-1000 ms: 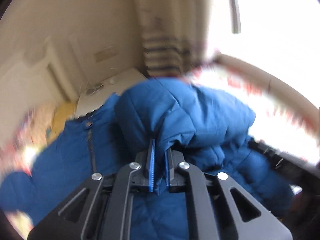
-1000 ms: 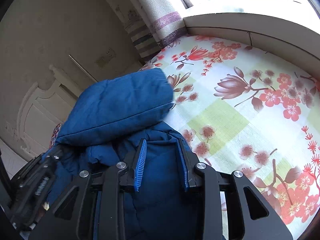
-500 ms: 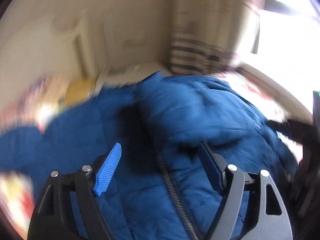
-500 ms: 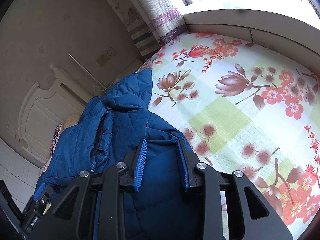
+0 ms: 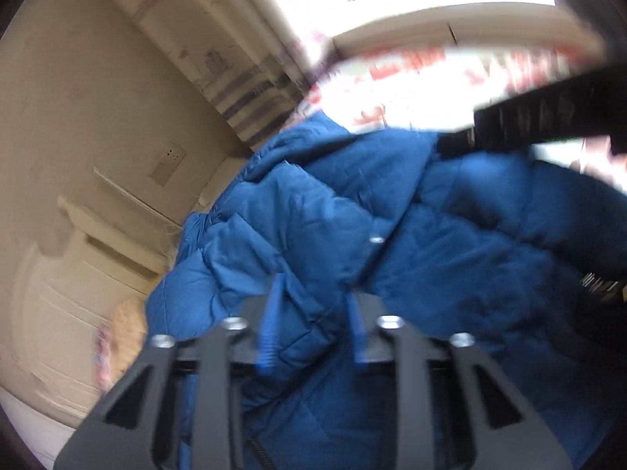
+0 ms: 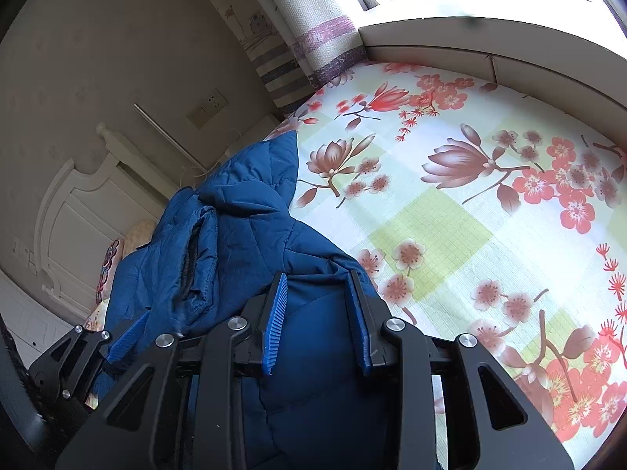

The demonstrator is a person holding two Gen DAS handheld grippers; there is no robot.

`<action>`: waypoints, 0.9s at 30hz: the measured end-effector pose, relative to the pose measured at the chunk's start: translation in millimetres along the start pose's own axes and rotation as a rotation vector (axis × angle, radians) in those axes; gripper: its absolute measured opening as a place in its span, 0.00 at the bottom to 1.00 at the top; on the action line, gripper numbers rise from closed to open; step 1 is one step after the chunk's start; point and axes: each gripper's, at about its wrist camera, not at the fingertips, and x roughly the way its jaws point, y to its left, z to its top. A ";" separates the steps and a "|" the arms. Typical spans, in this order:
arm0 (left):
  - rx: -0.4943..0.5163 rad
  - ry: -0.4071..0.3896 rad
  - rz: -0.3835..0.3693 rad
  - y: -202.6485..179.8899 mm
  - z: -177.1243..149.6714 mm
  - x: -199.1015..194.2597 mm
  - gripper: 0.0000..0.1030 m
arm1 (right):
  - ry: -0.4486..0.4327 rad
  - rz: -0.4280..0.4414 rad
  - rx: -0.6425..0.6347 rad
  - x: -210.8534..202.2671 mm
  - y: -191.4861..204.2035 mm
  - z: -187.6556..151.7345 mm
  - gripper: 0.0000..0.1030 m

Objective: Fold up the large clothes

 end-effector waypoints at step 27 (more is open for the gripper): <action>-1.635 -0.061 -0.174 247.1 -289.2 -32.2 0.74 | 0.006 0.001 -0.002 1.2 -1.7 0.4 0.31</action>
